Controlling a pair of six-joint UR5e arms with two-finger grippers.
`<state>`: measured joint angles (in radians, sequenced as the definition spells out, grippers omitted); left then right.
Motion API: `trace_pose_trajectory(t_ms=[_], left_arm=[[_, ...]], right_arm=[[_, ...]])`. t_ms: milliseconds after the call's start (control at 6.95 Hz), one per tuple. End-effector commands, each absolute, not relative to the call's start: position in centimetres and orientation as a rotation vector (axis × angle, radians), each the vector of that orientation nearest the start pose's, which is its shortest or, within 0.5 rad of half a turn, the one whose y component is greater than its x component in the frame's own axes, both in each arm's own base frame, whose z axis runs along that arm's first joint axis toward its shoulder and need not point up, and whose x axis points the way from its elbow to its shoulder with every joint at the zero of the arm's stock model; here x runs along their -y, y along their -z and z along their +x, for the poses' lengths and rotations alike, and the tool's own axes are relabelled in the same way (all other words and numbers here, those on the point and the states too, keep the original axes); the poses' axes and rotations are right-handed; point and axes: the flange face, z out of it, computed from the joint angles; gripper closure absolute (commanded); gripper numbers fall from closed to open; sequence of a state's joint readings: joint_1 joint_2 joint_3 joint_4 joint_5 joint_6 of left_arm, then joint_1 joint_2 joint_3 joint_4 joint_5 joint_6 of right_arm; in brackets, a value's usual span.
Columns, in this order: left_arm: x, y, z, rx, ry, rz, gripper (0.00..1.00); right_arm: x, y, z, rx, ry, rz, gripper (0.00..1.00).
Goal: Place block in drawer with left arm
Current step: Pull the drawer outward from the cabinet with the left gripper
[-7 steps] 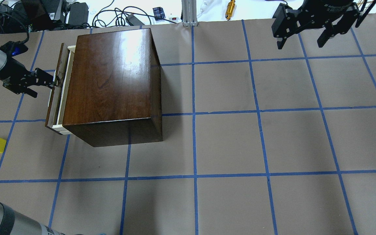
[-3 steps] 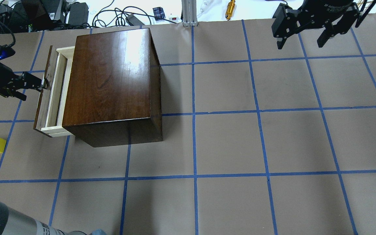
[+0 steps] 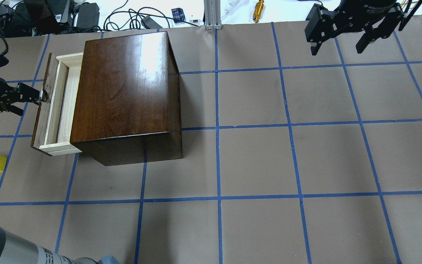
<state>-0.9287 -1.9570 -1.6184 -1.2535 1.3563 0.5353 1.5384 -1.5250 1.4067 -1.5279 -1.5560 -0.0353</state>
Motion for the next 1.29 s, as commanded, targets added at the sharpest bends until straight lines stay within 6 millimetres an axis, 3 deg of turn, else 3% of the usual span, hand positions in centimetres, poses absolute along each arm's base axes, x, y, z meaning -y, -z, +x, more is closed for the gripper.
trace_pose_trajectory(t_ms=[0,863,1151], left_arm=[[57.4,-28.5,24.0,-3.377,0.042,-0.21,0.0],[57.8,-29.8,24.6,-3.364,0.066,-0.203,0.0],[56.6,-32.9,26.1,-3.363,0.032,-0.208,0.0]], right_arm=[[52.0,-54.1,11.8,-3.127,0.118,-0.006,0.0],[52.0,-54.1,11.7,-3.127,0.118,-0.003,0.0],[52.0,-54.1,11.7,-3.127,0.118,-0.003,0.0]])
